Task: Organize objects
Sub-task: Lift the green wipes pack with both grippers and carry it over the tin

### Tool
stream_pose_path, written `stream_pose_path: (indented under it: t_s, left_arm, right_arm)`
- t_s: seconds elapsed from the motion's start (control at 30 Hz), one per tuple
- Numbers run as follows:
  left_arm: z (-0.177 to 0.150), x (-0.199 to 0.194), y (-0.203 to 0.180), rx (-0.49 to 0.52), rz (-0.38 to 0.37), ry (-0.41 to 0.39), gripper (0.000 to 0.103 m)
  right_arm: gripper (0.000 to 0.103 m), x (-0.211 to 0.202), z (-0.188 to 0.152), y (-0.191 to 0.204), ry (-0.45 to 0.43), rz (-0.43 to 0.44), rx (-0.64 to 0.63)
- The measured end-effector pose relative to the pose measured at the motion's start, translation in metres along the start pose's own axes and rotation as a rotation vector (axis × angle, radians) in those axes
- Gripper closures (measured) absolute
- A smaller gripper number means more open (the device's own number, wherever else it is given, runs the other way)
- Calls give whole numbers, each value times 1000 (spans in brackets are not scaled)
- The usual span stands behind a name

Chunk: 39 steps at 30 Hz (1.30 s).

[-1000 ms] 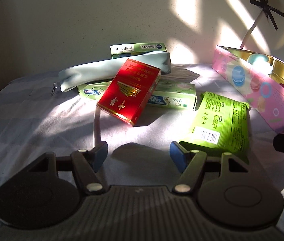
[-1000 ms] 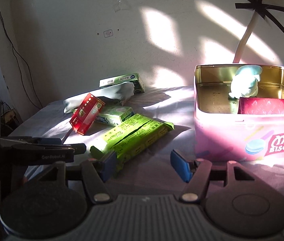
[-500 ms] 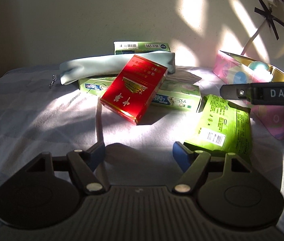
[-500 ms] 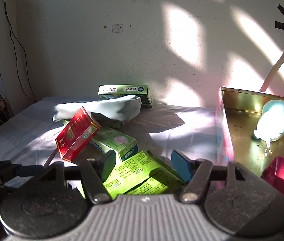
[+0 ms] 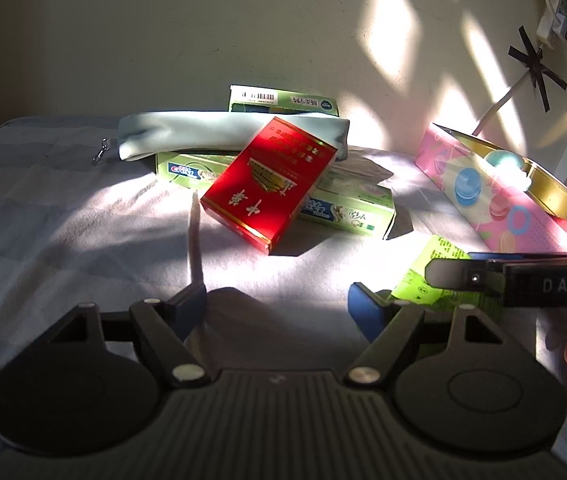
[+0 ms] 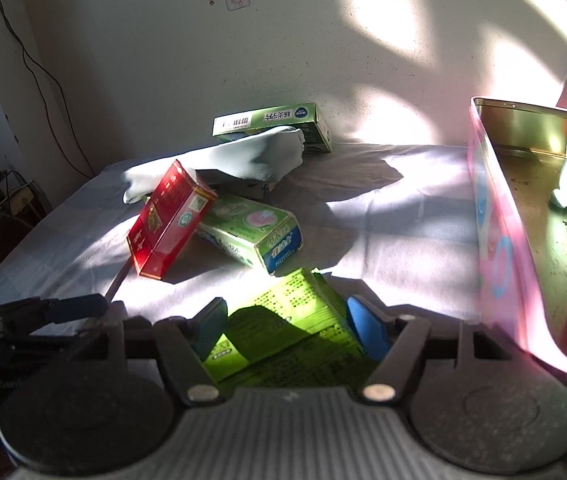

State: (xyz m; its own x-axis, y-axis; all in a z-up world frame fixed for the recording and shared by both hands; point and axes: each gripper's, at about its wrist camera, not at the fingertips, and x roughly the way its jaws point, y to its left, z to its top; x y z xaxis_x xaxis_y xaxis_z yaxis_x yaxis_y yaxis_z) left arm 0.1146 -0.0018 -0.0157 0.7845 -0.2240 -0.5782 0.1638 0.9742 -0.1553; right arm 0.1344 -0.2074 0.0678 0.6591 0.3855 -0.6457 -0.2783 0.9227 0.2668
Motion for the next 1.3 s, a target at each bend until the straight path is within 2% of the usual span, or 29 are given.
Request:
stream_pose_path:
  t_s: [0.13, 0.27, 0.37, 0.4, 0.47, 0.6, 0.7, 0.77, 0.8, 0.83, 0.87, 0.9, 0.93, 0.97, 1.07, 1.17, 1.23, 1.3]
  left_arm:
    - [0, 0, 2, -6, -4, -2, 24]
    - [0, -1, 2, -2, -15, 0, 24]
    - [0, -9, 5, -39, -84, 17, 24]
    - [0, -15, 6, -61, -130, 25, 24]
    - [-1, -25, 3, -74, -203, 41, 24]
    - [-9, -45, -21, -21, -328, 103, 24]
    - [-16, -39, -36, -22, -389, 171, 24]
    - [-22, -27, -45, -21, -397, 225, 22]
    - [-23, -26, -54, 8, -386, 197, 22]
    - [-23, -25, -61, 39, -369, 189, 23]
    - [-22, -24, -67, 54, -371, 195, 28]
    - [-20, -25, -72, 63, -359, 192, 28]
    - [-15, -26, -76, 68, -371, 189, 28]
    - [-11, -27, -79, 68, -381, 181, 29]
    - [14, -39, -97, 106, -416, 115, 29]
    - [42, -46, -129, 162, -466, 44, 29]
    - [56, -44, -151, 213, -482, 2, 28]
    - [66, -31, -171, 239, -489, -5, 28]
  right_arm:
    - [35, -43, -39, -2, -30, 33, 63]
    - [35, -83, -76, -1, -75, 84, 72]
    - [25, -103, -89, -2, -102, 97, 57]
    - [18, -105, -90, -1, -106, 81, 33]
    - [14, -107, -90, 1, -106, 39, -12]
    - [14, -96, -87, 8, -79, -13, -119]
    - [14, -84, -86, 15, -58, -37, -186]
    - [14, -70, -85, 15, -29, -26, -196]
    - [14, -67, -85, 17, -44, -26, -217]
    - [15, -66, -85, 20, -49, -19, -240]
    - [23, -66, -85, 24, -59, -17, -256]
    - [31, -66, -85, 25, -66, -17, -263]
    - [32, -67, -85, 26, -76, -27, -266]
    - [41, -69, -84, 24, -88, -37, -261]
    - [53, -90, -72, 9, -179, -74, -216]
    - [53, -119, -49, -15, -293, -90, -161]
    - [53, -131, -30, -31, -342, -116, -144]
    - [53, -134, -15, -48, -360, -150, -125]
